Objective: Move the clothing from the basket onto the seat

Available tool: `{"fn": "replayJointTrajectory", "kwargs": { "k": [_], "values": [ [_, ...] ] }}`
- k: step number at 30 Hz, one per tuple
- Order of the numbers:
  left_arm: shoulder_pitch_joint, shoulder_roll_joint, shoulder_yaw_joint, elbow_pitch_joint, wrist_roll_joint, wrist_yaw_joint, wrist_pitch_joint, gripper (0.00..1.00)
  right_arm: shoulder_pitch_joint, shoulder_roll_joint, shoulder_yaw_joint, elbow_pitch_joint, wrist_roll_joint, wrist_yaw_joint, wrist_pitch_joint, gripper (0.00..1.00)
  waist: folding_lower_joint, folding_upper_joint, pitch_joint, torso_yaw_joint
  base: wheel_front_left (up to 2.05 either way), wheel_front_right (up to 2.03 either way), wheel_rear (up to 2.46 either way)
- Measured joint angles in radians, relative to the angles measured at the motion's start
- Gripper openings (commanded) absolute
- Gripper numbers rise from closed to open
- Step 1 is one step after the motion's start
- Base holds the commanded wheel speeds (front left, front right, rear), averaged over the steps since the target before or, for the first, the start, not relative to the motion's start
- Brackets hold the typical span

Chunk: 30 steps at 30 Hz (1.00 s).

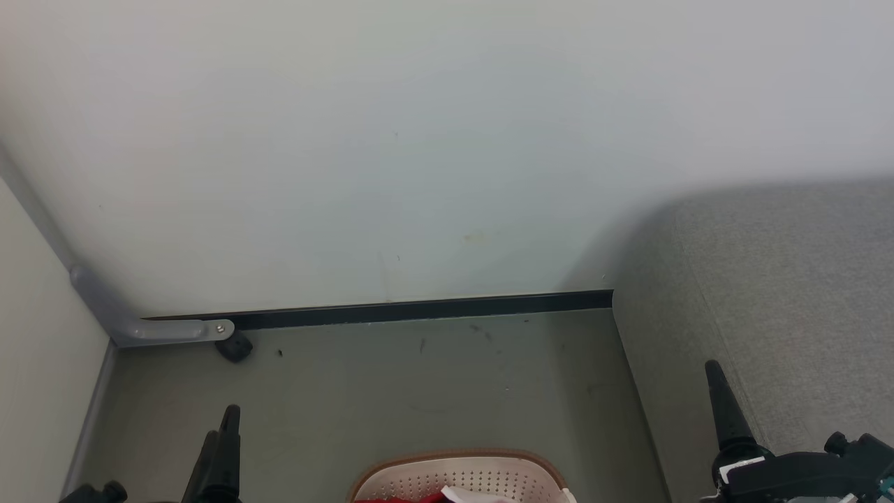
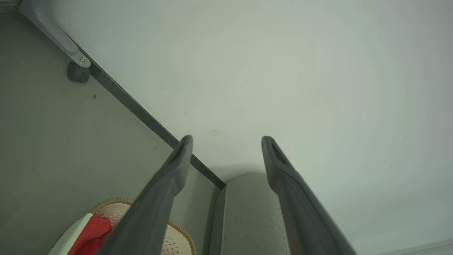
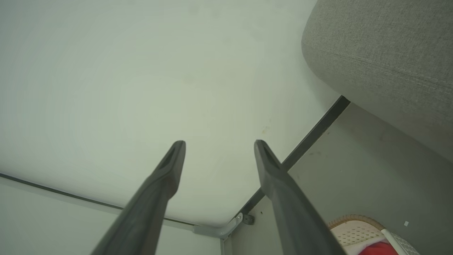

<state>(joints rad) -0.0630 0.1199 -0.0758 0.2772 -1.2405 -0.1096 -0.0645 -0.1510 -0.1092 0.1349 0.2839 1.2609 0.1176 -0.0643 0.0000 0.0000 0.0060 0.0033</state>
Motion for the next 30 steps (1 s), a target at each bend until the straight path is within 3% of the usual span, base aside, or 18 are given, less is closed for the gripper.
{"fn": "replayJointTrajectory", "kwargs": {
  "k": [16,30],
  "values": [
    [-0.015,0.049,-0.061,-0.008,0.324,0.083,-0.057,1.0,-0.04,-0.046,0.129,0.038,-0.298,-0.049,-0.056,1.0,0.0,0.0,-0.001,0.005,0.0,0.0,0.0],
    [-0.021,0.06,-0.1,-0.017,0.527,0.111,-0.114,1.0,-0.07,-0.066,0.204,0.047,-0.495,-0.066,-0.114,1.0,0.0,0.0,-0.004,0.005,0.0,0.0,0.0]
  ]
}}
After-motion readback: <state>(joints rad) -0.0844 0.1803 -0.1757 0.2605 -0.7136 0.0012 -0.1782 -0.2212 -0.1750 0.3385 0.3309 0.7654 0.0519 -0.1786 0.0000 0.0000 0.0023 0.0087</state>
